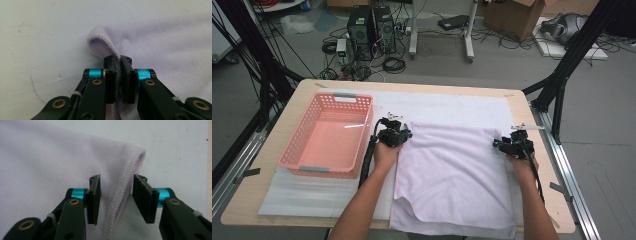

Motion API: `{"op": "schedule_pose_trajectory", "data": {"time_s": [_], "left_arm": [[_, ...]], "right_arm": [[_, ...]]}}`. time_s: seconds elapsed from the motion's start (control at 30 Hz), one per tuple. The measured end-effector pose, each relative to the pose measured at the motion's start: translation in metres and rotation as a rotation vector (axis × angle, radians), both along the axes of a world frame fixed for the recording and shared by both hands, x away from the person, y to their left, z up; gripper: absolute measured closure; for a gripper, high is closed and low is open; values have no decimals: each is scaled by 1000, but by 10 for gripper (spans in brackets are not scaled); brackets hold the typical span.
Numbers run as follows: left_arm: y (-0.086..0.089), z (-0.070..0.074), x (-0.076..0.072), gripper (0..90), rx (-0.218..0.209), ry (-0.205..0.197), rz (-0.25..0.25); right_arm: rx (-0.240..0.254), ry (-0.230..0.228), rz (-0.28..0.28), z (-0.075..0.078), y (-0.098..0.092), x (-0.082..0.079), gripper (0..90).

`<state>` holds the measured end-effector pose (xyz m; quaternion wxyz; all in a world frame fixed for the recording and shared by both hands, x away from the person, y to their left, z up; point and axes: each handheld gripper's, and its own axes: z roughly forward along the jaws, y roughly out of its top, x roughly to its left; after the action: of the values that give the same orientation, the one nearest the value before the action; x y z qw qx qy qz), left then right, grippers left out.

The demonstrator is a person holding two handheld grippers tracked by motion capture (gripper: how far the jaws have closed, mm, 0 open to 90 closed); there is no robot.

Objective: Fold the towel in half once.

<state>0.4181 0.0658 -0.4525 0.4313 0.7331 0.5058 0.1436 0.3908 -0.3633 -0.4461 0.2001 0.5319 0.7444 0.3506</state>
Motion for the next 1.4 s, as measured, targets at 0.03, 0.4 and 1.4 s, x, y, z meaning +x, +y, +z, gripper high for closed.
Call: {"op": "schedule_pose_trajectory", "data": {"time_s": [0.03, 0.4, 1.4], "left_arm": [[3, 0, 1, 840, -16, 7, 7], [16, 5, 17, 845, -121, -122, 114], [9, 28, -57, 479, -149, -139, -157]], "right_arm": [[15, 12, 15, 1, 2, 3, 839], [48, -119, -68, 18, 3, 28, 868], [16, -80, 62, 42, 18, -59, 586]]}}
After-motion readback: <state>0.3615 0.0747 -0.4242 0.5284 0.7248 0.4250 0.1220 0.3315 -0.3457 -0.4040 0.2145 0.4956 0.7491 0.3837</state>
